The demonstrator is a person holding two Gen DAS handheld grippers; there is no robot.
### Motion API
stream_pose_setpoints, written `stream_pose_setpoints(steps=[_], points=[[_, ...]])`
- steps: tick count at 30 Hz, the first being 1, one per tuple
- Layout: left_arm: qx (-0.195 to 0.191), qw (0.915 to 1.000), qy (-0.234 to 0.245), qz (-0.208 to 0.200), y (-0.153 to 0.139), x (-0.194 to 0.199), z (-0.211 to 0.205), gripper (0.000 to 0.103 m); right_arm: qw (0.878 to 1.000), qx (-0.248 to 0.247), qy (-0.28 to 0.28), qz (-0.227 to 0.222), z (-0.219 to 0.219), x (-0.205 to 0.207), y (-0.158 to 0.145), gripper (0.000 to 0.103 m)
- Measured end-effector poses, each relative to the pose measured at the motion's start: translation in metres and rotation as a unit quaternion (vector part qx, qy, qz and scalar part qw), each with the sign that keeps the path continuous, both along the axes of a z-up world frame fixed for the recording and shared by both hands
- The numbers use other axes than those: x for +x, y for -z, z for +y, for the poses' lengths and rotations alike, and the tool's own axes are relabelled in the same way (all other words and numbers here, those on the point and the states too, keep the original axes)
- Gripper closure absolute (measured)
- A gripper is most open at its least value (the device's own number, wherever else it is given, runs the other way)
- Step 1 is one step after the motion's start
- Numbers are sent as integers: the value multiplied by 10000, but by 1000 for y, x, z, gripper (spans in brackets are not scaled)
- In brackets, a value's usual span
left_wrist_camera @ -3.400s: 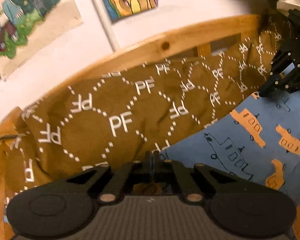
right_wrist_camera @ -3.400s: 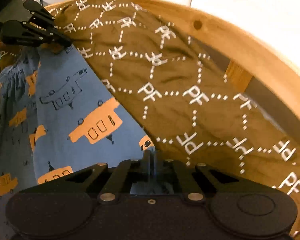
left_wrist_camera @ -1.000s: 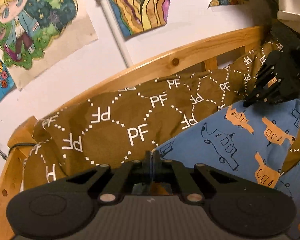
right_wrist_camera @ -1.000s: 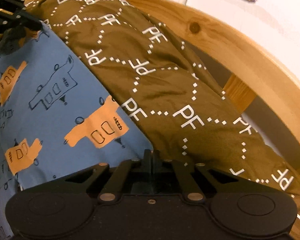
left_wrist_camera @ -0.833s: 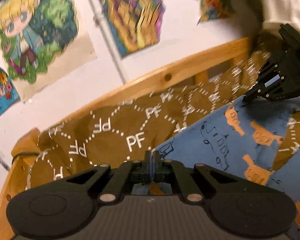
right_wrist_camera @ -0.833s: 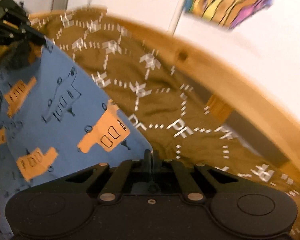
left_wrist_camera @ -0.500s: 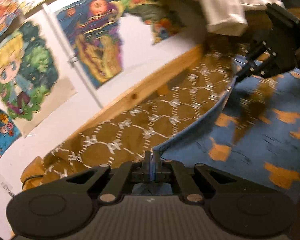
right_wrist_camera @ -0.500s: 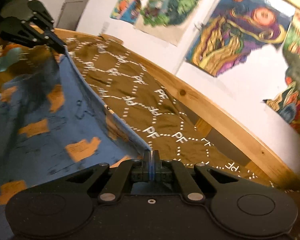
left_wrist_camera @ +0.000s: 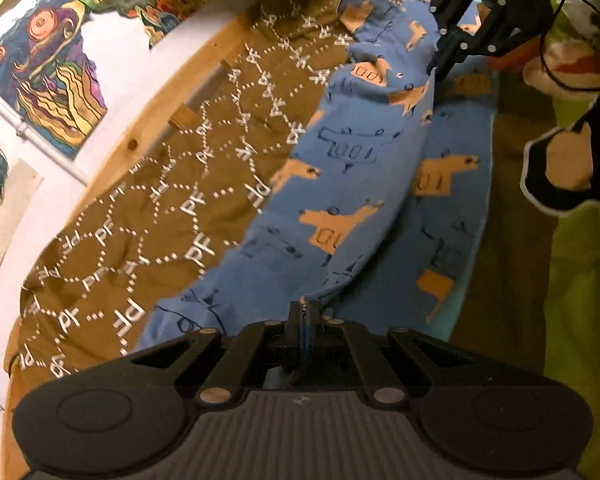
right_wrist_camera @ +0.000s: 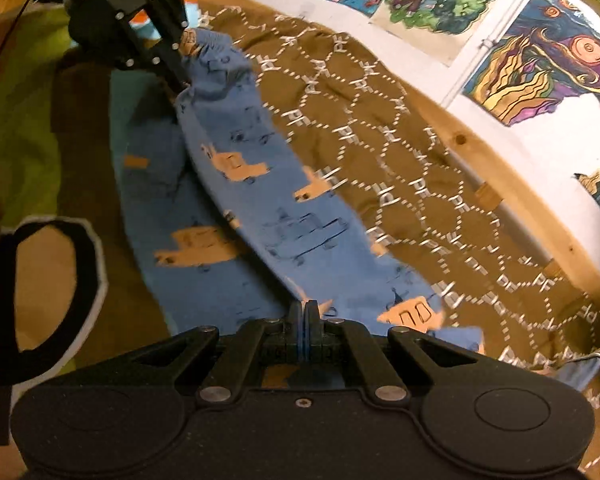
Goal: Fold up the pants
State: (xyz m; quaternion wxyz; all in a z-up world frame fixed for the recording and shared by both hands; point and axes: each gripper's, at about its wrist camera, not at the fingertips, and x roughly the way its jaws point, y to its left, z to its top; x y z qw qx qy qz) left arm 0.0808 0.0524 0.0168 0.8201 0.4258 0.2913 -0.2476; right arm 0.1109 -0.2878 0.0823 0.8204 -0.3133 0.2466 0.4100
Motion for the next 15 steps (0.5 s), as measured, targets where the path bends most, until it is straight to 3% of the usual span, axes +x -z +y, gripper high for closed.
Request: stream_pose_setpoints(steps=[6, 12, 15], points=[[-66, 9999, -61, -79, 2, -1, 3, 103, 9999, 56, 120, 28, 1, -9, 11, 103], [-361, 9991, -65, -216, -19, -8, 5, 103, 9991, 283, 274, -149, -10, -7, -6, 103], [-301, 9995, 1, -95, -17, -11, 5, 103, 9990, 314, 242, -193, -15, -15, -16, 103]])
